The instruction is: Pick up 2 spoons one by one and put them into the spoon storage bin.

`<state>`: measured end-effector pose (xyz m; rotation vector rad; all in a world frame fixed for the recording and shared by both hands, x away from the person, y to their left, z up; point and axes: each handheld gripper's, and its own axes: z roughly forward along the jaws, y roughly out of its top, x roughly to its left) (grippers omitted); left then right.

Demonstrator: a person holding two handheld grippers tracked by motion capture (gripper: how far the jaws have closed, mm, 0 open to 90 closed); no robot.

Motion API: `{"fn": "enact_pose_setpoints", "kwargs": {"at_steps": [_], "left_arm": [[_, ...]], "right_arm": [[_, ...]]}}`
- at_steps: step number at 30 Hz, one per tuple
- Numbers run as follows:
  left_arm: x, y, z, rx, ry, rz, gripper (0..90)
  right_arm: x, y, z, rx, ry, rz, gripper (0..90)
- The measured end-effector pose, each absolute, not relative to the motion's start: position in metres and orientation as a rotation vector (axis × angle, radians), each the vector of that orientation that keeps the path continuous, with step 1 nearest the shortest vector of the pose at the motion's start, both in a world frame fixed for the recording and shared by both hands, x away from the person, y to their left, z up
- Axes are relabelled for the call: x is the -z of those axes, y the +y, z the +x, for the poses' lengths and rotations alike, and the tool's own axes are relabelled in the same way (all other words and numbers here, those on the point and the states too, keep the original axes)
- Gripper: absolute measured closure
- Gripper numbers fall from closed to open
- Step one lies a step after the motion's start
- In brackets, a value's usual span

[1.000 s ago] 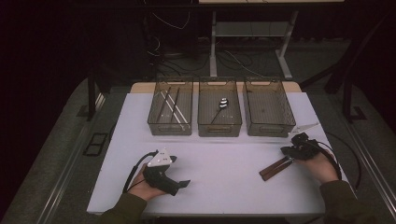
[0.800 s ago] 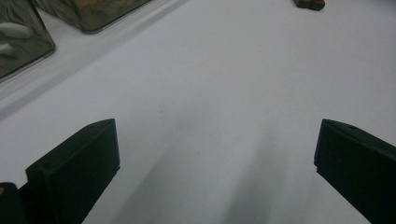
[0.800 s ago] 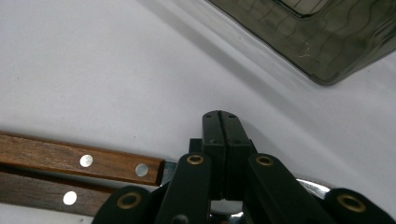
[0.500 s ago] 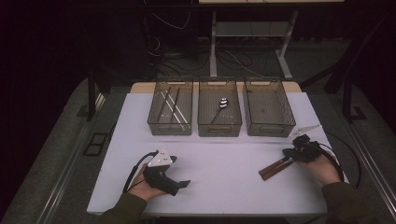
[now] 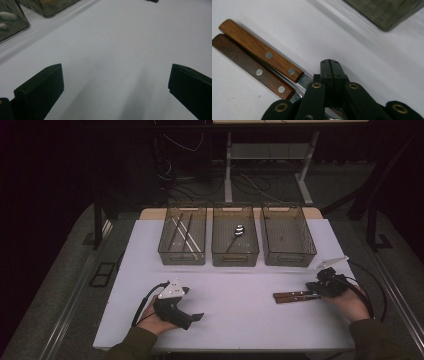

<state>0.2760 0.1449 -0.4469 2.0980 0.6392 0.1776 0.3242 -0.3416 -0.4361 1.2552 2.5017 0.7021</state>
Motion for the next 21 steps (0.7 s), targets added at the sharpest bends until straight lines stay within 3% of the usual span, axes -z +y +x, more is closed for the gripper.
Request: {"fn": "enact_pose_setpoints", "kwargs": {"at_steps": [21], "left_arm": [[0.447,0.145,0.276,-0.176,0.641,2.097,0.0]], "right_arm": [[0.435,-0.352,0.306,-0.702,2.545,1.24,90.0]]}}
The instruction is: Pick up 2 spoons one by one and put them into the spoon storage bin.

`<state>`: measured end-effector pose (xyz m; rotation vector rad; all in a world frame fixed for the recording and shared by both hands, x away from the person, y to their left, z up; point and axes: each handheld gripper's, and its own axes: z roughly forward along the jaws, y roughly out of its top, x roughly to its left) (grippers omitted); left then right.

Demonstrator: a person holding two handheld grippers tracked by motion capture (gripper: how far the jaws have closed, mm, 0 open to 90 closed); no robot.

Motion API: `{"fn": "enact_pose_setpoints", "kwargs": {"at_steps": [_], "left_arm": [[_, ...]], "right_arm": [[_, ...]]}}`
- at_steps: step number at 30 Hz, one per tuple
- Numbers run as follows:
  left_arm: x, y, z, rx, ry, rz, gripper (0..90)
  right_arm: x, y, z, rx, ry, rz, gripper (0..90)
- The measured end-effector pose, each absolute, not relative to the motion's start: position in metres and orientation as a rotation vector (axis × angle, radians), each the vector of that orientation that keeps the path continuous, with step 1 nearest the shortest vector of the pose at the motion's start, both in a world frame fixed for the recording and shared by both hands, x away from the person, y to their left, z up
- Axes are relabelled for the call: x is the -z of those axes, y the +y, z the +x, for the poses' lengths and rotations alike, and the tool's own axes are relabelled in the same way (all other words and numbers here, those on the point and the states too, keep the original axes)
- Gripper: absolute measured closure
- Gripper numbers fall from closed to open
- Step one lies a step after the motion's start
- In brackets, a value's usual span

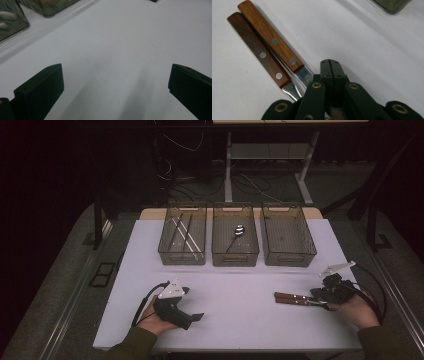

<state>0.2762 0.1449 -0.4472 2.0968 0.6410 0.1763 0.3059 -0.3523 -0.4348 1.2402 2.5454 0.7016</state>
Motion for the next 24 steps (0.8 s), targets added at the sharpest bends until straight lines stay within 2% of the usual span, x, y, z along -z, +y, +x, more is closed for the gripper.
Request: {"fn": "enact_pose_setpoints", "kwargs": {"at_steps": [24], "left_arm": [[0.447,0.145,0.276,-0.176,0.637,2.104,0.0]], "right_arm": [[0.433,-0.348,0.273,-0.72,2.639,1.184,90.0]]}}
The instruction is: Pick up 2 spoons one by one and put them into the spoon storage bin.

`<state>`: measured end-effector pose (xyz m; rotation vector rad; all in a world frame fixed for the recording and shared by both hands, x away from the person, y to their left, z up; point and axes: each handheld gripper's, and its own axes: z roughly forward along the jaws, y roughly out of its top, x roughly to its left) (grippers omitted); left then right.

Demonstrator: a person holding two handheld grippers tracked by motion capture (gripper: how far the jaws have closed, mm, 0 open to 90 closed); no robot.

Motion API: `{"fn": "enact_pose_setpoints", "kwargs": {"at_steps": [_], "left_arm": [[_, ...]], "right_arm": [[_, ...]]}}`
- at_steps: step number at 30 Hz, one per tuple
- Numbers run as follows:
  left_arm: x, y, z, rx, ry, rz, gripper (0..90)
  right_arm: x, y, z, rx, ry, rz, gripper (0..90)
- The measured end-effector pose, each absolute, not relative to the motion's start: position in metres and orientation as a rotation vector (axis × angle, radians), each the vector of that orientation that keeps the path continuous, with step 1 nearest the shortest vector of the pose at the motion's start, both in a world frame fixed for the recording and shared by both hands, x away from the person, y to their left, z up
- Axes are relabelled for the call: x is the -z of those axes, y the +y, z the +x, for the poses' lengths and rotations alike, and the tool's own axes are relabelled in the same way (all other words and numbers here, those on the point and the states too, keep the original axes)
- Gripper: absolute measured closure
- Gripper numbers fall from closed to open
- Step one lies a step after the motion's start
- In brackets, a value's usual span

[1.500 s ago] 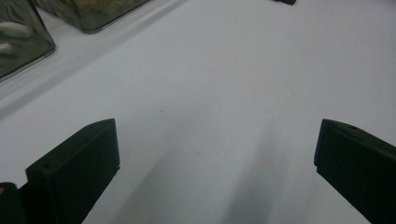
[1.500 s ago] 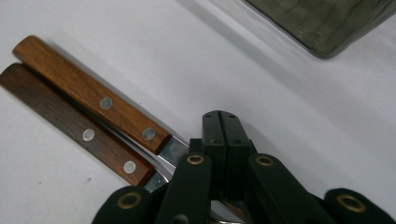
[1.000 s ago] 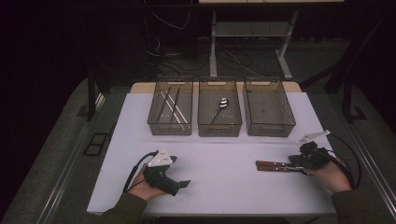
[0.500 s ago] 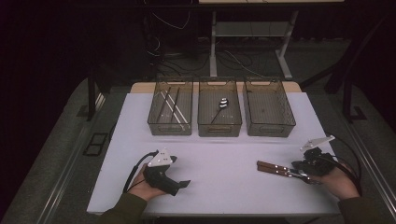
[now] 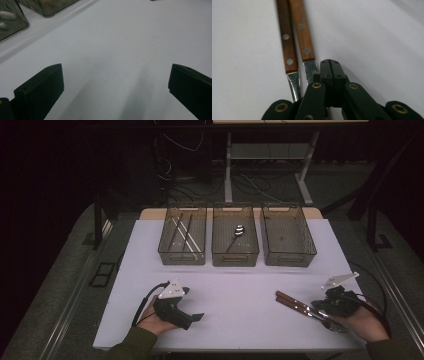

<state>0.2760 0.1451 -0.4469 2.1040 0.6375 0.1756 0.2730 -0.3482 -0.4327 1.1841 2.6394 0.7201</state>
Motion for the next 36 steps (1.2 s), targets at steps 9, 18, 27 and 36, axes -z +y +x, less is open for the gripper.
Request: {"fn": "enact_pose_setpoints", "kwargs": {"at_steps": [9,18,27,36], "left_arm": [[0.447,0.145,0.276,-0.178,0.635,2.106,0.0],[0.447,0.145,0.276,-0.178,0.641,2.103,0.0],[0.446,0.145,0.276,-0.179,0.632,2.109,0.0],[0.446,0.145,0.276,-0.177,0.631,2.107,0.0]], "right_arm": [[0.433,-0.344,0.271,-0.747,2.66,1.176,90.0],[0.419,-0.347,0.273,-0.851,2.61,1.211,75.8],[0.417,-0.329,0.28,-0.841,2.613,1.2,67.0],[0.422,-0.326,0.283,-0.803,2.629,1.198,71.9]]}}
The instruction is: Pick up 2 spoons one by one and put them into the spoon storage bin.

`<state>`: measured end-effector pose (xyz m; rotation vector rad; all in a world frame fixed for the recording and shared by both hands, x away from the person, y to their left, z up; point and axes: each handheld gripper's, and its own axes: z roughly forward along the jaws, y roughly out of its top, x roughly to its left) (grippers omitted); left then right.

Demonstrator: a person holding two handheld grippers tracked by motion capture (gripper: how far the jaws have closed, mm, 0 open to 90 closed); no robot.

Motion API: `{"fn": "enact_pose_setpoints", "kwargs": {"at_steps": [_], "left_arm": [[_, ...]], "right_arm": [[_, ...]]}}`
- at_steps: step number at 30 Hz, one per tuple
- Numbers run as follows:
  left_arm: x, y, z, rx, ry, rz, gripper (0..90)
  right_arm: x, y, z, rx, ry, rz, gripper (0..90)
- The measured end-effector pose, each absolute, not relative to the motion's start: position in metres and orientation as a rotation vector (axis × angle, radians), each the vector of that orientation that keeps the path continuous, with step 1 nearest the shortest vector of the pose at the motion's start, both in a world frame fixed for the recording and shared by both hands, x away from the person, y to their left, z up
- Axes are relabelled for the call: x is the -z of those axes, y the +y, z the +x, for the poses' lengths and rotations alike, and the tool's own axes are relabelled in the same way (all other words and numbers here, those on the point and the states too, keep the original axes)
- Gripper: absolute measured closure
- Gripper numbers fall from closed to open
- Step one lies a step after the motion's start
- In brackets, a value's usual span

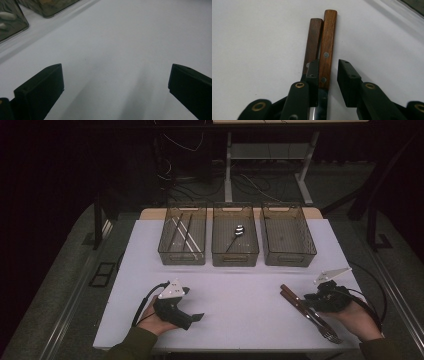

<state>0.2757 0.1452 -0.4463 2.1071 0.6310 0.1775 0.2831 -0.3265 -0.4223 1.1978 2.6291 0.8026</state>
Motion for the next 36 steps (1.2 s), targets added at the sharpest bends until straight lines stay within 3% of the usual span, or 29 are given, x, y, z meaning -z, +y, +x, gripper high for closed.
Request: {"fn": "enact_pose_setpoints", "kwargs": {"at_steps": [36], "left_arm": [[0.446,0.145,0.275,-0.174,0.631,2.095,0.0]], "right_arm": [[0.422,-0.301,0.308,-0.412,2.832,1.198,73.2]]}}
